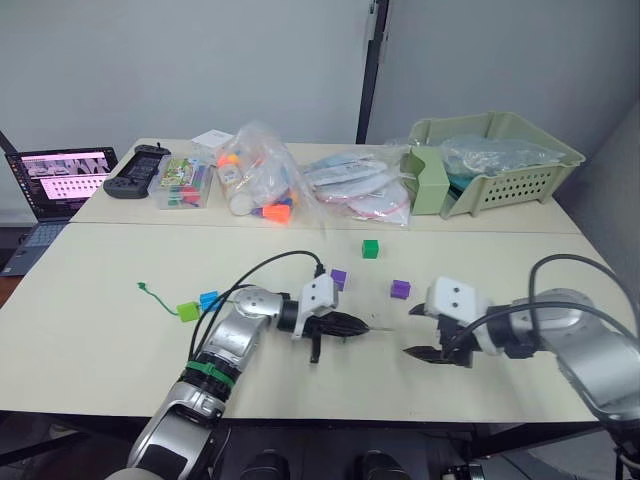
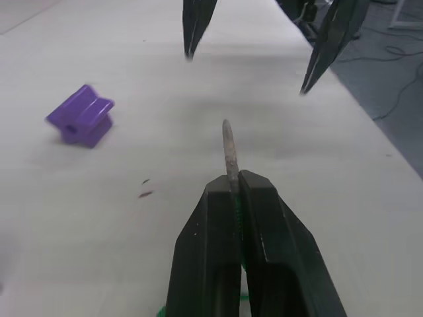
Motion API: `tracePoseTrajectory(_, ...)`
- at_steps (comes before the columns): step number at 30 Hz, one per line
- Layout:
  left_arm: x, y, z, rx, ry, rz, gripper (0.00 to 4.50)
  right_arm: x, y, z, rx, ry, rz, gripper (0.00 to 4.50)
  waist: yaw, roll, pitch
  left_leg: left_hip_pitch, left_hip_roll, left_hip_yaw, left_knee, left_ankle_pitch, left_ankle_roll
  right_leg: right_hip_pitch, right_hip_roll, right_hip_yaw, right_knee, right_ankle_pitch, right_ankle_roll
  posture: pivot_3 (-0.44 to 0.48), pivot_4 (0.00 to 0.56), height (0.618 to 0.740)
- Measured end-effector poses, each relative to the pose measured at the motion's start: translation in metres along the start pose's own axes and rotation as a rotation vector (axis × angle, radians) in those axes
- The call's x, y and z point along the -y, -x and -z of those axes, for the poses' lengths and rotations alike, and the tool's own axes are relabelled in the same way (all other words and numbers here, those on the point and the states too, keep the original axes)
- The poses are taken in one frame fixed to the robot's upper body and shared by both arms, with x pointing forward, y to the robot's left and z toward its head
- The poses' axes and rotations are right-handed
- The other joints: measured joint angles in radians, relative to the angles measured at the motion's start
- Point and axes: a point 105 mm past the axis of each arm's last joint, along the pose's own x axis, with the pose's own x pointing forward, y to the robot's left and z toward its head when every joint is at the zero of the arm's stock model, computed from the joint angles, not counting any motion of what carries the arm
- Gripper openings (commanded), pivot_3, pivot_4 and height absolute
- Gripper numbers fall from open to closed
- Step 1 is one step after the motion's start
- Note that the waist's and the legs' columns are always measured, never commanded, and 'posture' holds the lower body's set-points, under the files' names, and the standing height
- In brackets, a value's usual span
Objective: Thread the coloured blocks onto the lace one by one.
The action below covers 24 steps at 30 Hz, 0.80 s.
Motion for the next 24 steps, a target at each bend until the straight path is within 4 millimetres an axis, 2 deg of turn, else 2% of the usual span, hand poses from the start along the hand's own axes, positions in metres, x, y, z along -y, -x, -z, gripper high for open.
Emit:
tracePoseTrajectory(4, -0.005, 0.010, 0.003, -0.011, 0.007, -0.032, 0.00, 0.013, 0.010, -0.005, 0.037, -0.008, 0.093, 4.45, -0.002, 0.000, 0.000, 0.000, 0.000, 0.000, 0.000, 0.000, 0.000, 0.000, 0.000, 0.000, 0.000, 0.000, 0.000, 0.000, 0.150, 0.734)
tracePoseTrajectory(7, -0.009, 0.018, 0.003, -0.015, 0.005, -0.062, 0.00, 0.024, 0.008, -0.008, 0.096, -0.052, 0.169, 4.45, -0.002, 0.000, 0.000, 0.000, 0.000, 0.000, 0.000, 0.000, 0.000, 0.000, 0.000, 0.000, 0.000, 0.000, 0.000, 0.000, 0.150, 0.734)
tracePoseTrajectory(10, -0.011, 0.027, 0.006, -0.024, 0.010, -0.090, 0.00, 0.043, 0.002, -0.010, 0.211, -0.187, 0.295, 4.45, -0.003, 0.000, 0.000, 0.000, 0.000, 0.000, 0.000, 0.000, 0.000, 0.000, 0.000, 0.000, 0.000, 0.000, 0.000, 0.000, 0.150, 0.734)
tracePoseTrajectory(12, -0.010, 0.030, 0.007, -0.020, 0.012, -0.104, 0.00, 0.052, -0.007, -0.002, 0.267, -0.317, 0.374, 4.45, -0.003, 0.000, 0.000, 0.000, 0.000, 0.000, -0.001, 0.000, 0.000, 0.000, 0.000, 0.000, 0.001, 0.000, 0.000, 0.000, 0.150, 0.734)
tracePoseTrajectory(15, -0.008, 0.036, 0.011, -0.026, 0.025, -0.123, 0.00, 0.049, -0.023, 0.009, 0.299, -0.439, 0.427, 4.45, 0.001, 0.000, 0.000, 0.000, -0.001, -0.001, -0.001, 0.000, 0.000, -0.001, -0.001, 0.000, 0.001, 0.000, 0.000, 0.000, 0.150, 0.734)
tracePoseTrajectory(21, -0.005, 0.037, 0.010, -0.021, 0.016, -0.124, 0.00, 0.031, -0.055, 0.021, 0.352, -0.638, 0.509, 4.45, -0.002, 0.000, 0.000, 0.000, 0.000, 0.000, -0.002, 0.000, 0.000, -0.001, -0.001, 0.000, 0.001, 0.000, 0.000, 0.000, 0.150, 0.734)
tracePoseTrajectory(24, -0.005, 0.037, 0.010, -0.020, 0.018, -0.118, 0.00, 0.030, -0.062, 0.026, 0.337, -0.672, 0.562, 4.45, -0.003, 0.001, 0.000, 0.000, 0.000, 0.000, -0.002, 0.000, 0.000, -0.001, -0.001, 0.000, 0.001, 0.000, 0.000, 0.000, 0.150, 0.734)
